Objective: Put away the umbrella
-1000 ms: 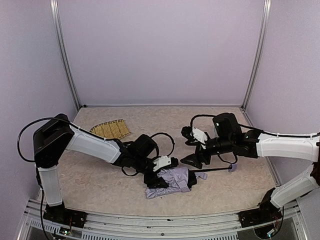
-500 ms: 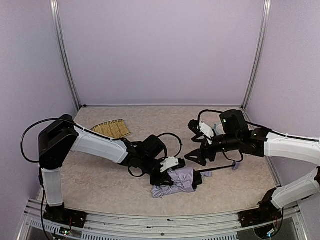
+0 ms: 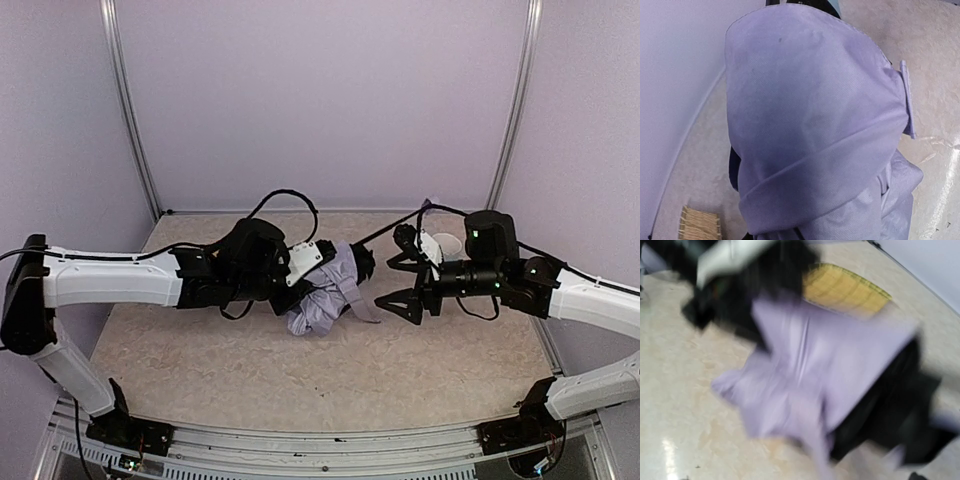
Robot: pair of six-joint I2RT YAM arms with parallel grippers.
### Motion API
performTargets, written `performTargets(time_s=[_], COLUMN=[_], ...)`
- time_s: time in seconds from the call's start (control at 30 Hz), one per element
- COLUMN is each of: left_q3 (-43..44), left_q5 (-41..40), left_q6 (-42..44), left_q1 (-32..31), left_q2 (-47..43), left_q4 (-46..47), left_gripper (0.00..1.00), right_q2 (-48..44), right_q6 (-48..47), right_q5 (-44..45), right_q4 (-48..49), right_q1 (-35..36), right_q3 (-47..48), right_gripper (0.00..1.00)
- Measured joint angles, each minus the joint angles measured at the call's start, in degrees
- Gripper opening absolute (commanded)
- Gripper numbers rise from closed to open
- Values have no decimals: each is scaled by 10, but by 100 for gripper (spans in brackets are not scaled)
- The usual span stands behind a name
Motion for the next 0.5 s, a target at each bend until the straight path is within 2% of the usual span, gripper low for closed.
performTargets(time_s=[0.23,0.5], left_q3=[-18,-50], left_q5=[-83,-90], left_q6=[50,55], left_q1=[-2,-5], left_q2=[-118,-166], left_q4=[38,57], left_gripper=[0,0], right_q2=[6,87], right_q6=[-15,-9], right_q5=[-44,-70], right_q4=[30,122], right_q1=[0,-1], right_q3=[0,0], right_gripper=[91,86])
